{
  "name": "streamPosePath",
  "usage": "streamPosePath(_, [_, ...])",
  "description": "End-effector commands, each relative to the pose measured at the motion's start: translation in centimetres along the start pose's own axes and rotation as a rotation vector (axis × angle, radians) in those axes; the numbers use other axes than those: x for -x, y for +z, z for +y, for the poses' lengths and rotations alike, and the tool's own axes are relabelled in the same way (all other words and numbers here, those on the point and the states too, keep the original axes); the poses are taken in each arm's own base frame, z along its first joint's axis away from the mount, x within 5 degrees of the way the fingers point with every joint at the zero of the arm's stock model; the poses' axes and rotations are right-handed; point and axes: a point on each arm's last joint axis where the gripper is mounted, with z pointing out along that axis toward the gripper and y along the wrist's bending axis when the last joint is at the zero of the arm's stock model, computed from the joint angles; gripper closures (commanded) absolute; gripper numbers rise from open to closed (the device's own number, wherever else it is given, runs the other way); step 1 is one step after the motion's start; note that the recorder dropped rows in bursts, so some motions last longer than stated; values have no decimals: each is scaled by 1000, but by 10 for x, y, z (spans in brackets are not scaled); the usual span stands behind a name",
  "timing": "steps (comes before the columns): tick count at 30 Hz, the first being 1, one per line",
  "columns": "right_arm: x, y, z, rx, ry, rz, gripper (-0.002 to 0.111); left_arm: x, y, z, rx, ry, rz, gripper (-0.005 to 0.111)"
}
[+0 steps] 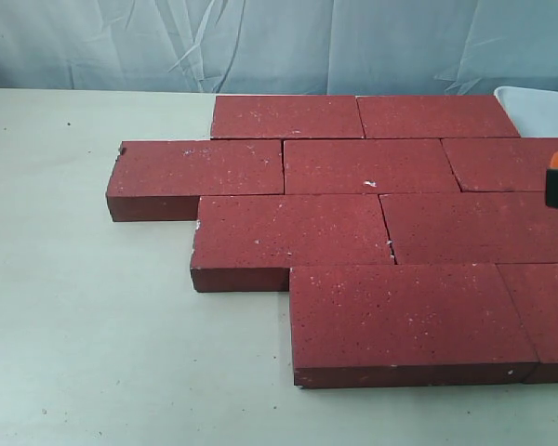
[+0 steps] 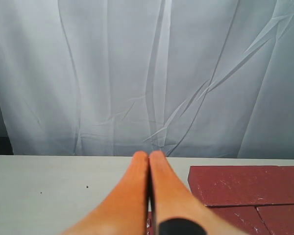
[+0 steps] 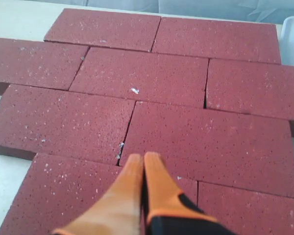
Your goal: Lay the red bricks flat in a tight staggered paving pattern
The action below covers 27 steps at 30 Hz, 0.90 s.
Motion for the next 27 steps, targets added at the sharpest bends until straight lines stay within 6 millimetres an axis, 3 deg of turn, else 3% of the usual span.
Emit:
streamPosePath(1, [-2,-1,-1,-7,3,15,109,0,-1,-1,-2,-8,-12,107])
streamPosePath(27, [-2,-7,-1,-3,5,-12,109,0,-1,-1,-3,-8,-10,107])
